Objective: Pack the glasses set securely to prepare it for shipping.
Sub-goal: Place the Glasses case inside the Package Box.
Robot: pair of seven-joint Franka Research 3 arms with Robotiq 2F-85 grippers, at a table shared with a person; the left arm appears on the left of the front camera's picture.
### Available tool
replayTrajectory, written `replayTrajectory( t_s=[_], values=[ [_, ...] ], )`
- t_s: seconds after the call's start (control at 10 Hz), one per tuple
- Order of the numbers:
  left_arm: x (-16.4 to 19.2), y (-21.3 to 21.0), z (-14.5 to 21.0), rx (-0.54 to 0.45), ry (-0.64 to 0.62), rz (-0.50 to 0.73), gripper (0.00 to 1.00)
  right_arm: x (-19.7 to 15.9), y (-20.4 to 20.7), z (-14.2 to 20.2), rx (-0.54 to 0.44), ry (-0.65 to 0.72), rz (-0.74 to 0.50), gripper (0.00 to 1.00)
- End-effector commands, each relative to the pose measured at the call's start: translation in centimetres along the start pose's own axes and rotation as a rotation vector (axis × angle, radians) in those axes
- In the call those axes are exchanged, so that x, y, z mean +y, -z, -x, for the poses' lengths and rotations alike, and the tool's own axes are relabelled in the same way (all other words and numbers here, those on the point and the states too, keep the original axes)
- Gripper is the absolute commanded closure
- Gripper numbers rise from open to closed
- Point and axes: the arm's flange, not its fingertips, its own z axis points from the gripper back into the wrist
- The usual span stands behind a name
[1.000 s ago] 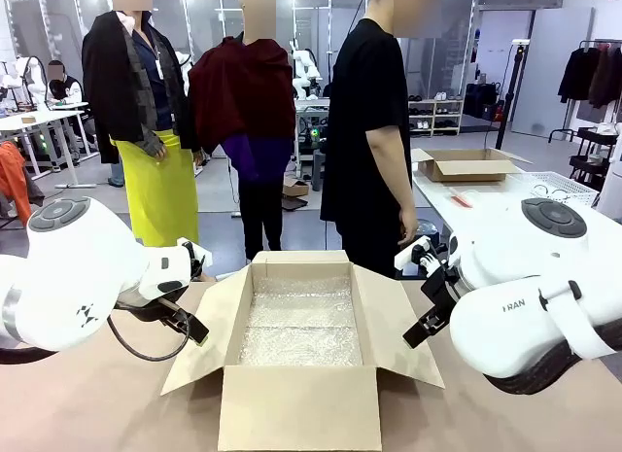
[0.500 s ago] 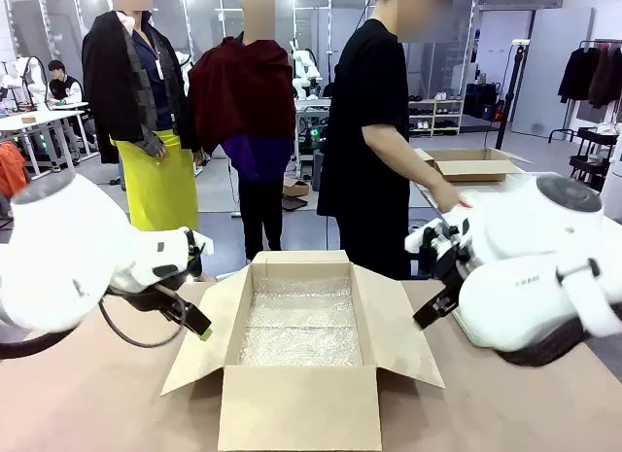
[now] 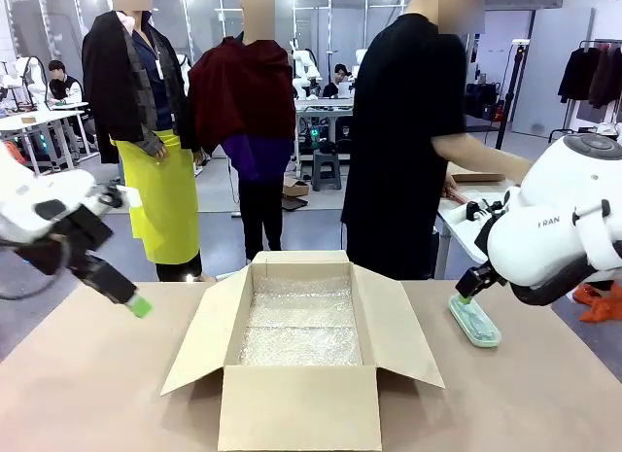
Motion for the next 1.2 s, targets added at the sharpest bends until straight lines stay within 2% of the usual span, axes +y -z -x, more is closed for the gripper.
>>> replayTrajectory(
  t_s=[0.0,0.1,0.2,0.3,0.8,1.1],
  values=[
    [1.7,-2.4,2.3,-0.057,-0.034,0.025,0.0,-1.5,2.4,-1.7,0.061,0.073,0.039,0.0],
    [3.2,-3.5,3.0,-0.1,-0.11,0.06,0.0,-2.6,3.7,-2.0,0.096,0.096,0.053,0.0],
    [4.0,-3.3,3.5,-0.086,-0.144,0.101,0.0,-3.6,5.5,-2.5,0.133,0.1,0.012,0.0],
    [2.3,-3.2,2.1,-0.059,-0.07,0.002,0.0,-4.5,7.6,-3.0,0.174,0.111,0.041,0.0],
    [2.3,-3.2,2.1,-0.059,-0.07,0.002,0.0,-5.0,12.8,-4.1,0.259,0.169,-0.006,0.0],
    [2.3,-3.2,2.1,-0.059,-0.07,0.002,0.0,-4.9,14.0,-4.2,0.281,0.186,-0.082,0.0]
  ],
)
